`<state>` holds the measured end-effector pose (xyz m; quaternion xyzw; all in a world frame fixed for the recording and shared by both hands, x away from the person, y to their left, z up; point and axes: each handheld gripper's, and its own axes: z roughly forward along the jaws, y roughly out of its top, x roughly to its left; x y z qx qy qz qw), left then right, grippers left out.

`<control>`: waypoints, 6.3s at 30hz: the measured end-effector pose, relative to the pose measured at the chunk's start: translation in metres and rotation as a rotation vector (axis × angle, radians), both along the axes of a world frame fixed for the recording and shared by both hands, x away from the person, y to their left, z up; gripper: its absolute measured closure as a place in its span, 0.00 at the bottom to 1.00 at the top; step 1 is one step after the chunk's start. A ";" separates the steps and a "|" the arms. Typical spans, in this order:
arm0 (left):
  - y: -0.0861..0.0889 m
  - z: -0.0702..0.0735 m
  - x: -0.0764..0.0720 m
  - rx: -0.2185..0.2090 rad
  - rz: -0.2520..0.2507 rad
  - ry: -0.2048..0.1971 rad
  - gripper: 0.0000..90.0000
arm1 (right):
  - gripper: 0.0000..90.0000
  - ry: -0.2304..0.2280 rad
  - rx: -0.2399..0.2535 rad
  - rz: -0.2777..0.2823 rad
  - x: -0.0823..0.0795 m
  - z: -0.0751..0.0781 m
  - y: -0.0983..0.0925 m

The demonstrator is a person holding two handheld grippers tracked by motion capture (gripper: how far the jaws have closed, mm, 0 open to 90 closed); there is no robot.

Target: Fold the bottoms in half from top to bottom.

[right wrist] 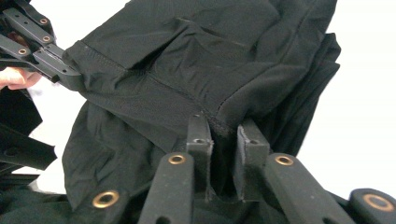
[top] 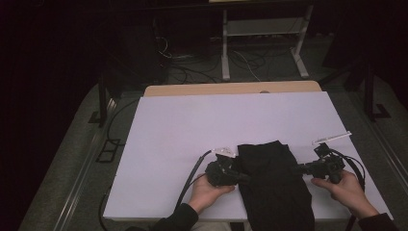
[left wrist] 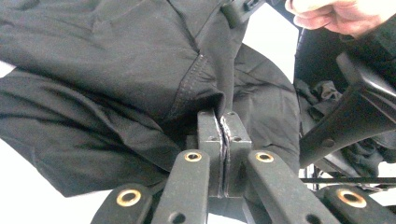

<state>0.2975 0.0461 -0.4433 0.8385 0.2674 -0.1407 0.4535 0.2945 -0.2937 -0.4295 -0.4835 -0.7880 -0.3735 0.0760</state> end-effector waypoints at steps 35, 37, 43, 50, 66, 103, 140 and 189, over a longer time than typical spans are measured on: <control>-0.005 -0.006 0.001 0.027 -0.005 -0.012 0.97 | 0.05 -0.109 0.012 -0.056 0.043 0.016 -0.004; -0.005 -0.006 0.001 0.027 -0.003 -0.011 0.97 | 0.06 -0.112 0.013 -0.056 0.049 0.018 -0.002; -0.005 -0.006 0.001 0.029 -0.004 -0.012 0.97 | 0.08 -0.118 0.002 -0.050 0.068 0.019 0.006; -0.005 -0.007 0.001 0.033 -0.002 -0.010 0.97 | 0.10 -0.102 -0.005 -0.056 0.086 0.012 0.012; -0.007 -0.008 0.002 0.038 -0.007 -0.011 0.97 | 0.20 -0.035 0.017 -0.036 0.108 -0.012 0.019; -0.009 -0.011 0.001 0.047 -0.011 -0.004 0.97 | 0.95 -0.040 0.116 0.035 0.097 0.006 0.020; -0.012 -0.010 -0.001 0.062 -0.007 -0.031 0.90 | 0.95 -0.021 0.260 0.084 0.029 0.062 0.039; 0.029 0.019 0.038 -0.102 0.338 -0.185 0.36 | 0.95 0.050 0.389 0.206 -0.062 0.053 0.014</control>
